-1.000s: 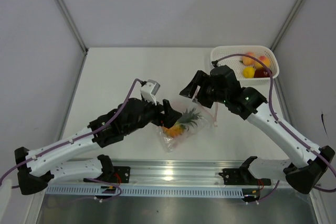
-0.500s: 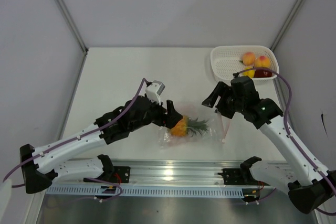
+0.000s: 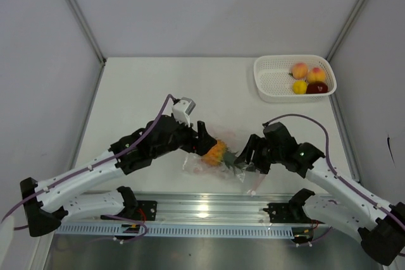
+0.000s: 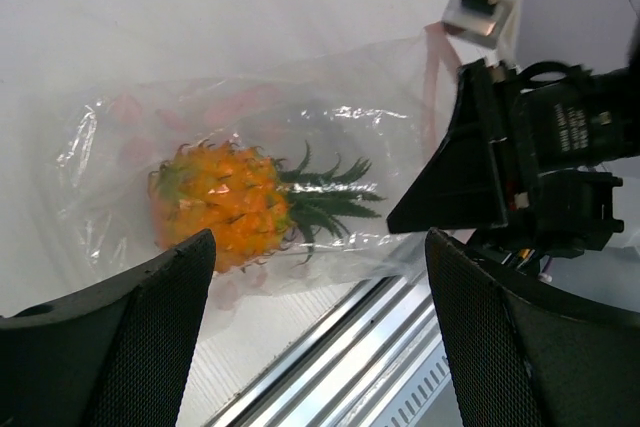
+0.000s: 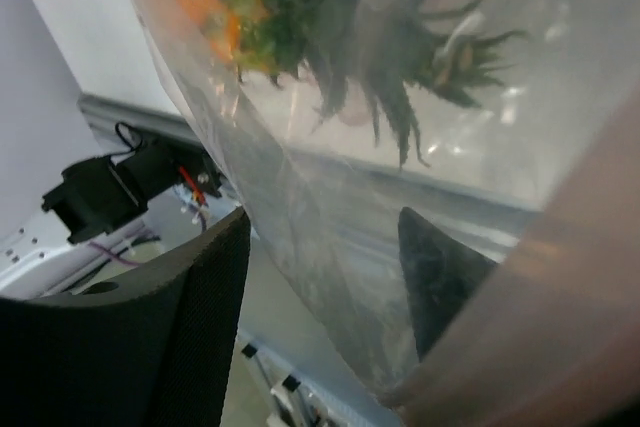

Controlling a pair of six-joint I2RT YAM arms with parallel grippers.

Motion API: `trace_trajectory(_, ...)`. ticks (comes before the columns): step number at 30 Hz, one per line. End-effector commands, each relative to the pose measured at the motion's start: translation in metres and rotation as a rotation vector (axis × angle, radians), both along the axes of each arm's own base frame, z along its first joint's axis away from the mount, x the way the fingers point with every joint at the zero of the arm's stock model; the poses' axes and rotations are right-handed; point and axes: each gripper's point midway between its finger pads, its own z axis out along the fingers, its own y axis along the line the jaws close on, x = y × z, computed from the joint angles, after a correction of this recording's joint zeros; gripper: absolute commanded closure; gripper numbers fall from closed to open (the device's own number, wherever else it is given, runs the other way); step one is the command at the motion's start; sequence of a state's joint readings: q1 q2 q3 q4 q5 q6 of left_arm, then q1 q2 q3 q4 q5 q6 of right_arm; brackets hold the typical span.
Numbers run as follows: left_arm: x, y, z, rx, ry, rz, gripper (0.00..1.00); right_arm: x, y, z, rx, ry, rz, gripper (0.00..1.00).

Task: Place the food in the zip-top bag and seal the zipper
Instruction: Adjust the zipper food storage bag at the center of the board.

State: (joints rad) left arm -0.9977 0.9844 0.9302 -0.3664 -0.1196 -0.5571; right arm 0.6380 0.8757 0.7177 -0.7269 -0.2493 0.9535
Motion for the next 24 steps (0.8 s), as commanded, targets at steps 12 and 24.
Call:
trace_trajectory(12, -0.001, 0.05, 0.016, 0.023, -0.074, 0.093, 0.13, 0.088, 0.137, 0.011, 0.153, -0.09, 0.106, 0.35)
trace_trajectory(24, -0.001, 0.047, -0.009, 0.048, -0.06, 0.079, 0.13, 0.083, 0.104, 0.048, 0.093, -0.159, 0.004, 0.01)
